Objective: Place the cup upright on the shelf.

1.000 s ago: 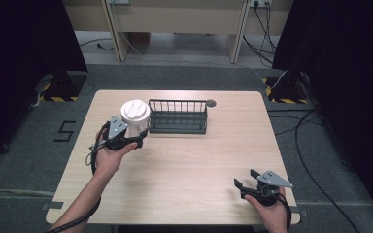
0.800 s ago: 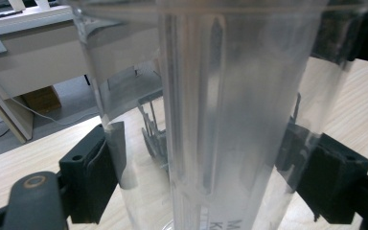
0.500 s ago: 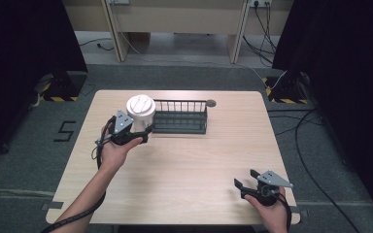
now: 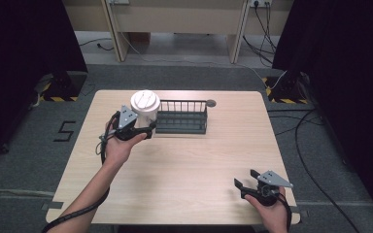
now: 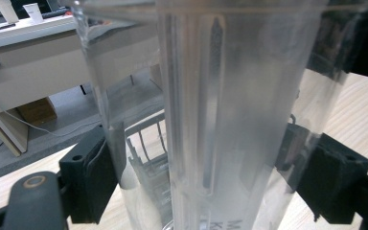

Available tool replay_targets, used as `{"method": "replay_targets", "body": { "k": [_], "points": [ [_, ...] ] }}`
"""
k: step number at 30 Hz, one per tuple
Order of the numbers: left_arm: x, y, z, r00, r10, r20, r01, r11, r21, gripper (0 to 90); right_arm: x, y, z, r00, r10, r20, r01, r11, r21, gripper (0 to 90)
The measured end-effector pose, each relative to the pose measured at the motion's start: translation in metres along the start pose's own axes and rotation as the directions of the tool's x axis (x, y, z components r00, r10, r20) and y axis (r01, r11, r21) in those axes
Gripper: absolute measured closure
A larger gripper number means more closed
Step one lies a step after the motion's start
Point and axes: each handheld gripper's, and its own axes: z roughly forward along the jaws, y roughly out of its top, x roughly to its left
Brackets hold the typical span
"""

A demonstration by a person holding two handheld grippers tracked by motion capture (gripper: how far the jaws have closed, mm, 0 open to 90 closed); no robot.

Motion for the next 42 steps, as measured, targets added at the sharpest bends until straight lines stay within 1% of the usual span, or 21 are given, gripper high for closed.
{"method": "replay_targets", "body": {
  "k": [9,10,14,26,34,42],
  "points": [
    [-0.003,0.012,0.005,0.9999,0.010,0.008,-0.010,0.9999,-0.014,17.5,0.000,0.000,0.000,1.0000,0.000,0.001,0.000,1.000,0.001,23.9],
    [-0.004,0.013,0.006,0.9998,0.010,0.014,-0.010,0.9998,-0.018,17.5,0.000,0.000,0.000,1.0000,0.003,-0.001,-0.003,1.000,0.001,23.9],
    [-0.005,0.018,0.009,0.9997,0.019,0.012,-0.019,0.9997,-0.017,17.5,0.000,0.000,0.000,1.0000,0.007,-0.002,-0.007,1.000,0.000,23.9],
    [-0.009,0.023,0.017,0.9995,0.022,0.023,-0.022,0.9997,-0.013,17.5,0.000,0.000,0.000,0.9999,0.010,-0.003,-0.010,1.000,0.001,23.9],
    [-0.009,0.032,0.024,0.9992,0.032,0.022,-0.031,0.9993,-0.019,17.5,-0.001,0.000,0.000,0.9999,0.011,-0.003,-0.011,1.000,0.000,24.0],
    [-0.008,0.037,0.029,0.9992,0.032,0.024,-0.031,0.9994,-0.015,17.5,-0.001,0.000,0.000,0.9999,0.010,-0.003,-0.010,1.000,-0.001,24.0]
  ]
}}
